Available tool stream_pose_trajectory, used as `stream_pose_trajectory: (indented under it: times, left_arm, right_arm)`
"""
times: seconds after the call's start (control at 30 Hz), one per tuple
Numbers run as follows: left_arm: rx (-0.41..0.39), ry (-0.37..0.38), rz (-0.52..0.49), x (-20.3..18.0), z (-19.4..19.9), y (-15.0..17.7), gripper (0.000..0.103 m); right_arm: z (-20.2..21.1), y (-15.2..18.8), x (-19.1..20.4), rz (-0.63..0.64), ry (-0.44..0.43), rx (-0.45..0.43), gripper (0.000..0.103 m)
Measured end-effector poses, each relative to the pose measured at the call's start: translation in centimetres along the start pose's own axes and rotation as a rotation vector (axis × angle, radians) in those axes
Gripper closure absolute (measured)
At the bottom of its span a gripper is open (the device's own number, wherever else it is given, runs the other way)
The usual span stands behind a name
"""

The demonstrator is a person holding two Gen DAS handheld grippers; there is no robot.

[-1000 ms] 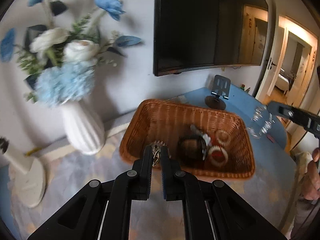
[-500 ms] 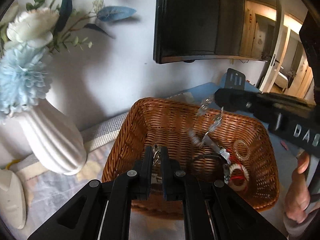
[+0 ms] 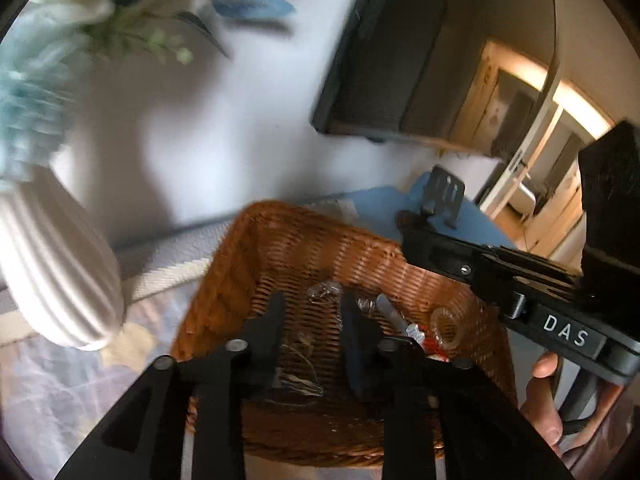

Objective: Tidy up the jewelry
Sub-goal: 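Move both tools back toward the purple coil hair tie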

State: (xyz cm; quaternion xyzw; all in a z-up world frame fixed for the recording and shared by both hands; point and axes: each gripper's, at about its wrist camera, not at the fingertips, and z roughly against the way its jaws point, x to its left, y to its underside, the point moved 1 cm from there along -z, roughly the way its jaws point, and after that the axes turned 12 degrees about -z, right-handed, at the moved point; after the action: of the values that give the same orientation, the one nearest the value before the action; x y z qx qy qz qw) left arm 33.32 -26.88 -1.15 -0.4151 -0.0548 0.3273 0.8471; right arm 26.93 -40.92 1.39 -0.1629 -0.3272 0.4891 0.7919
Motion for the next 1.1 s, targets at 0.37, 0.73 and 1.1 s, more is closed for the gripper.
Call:
stream_pose_trajectory:
  times: [0.37,0.73,1.1]
  left_arm:
    - [-0.042,-0.037,-0.038,-2.9,7.3,1.6,0.068]
    - [-0.054,0.003,-0.047,-5.8,15.9,10.4,0.053]
    - [0.049,-0.031,-0.003,-6.8,12.6,17.8,0.051]
  right_arm:
    - [7.2,3.6,1.5,0.039,-0.028,-0.016,0.068]
    - [14.7,15.4,1.1,0.127,-0.017,-0.086,0.061]
    - [9.7,21.3,-0.2,0.110,-0.034,0.083,0.061]
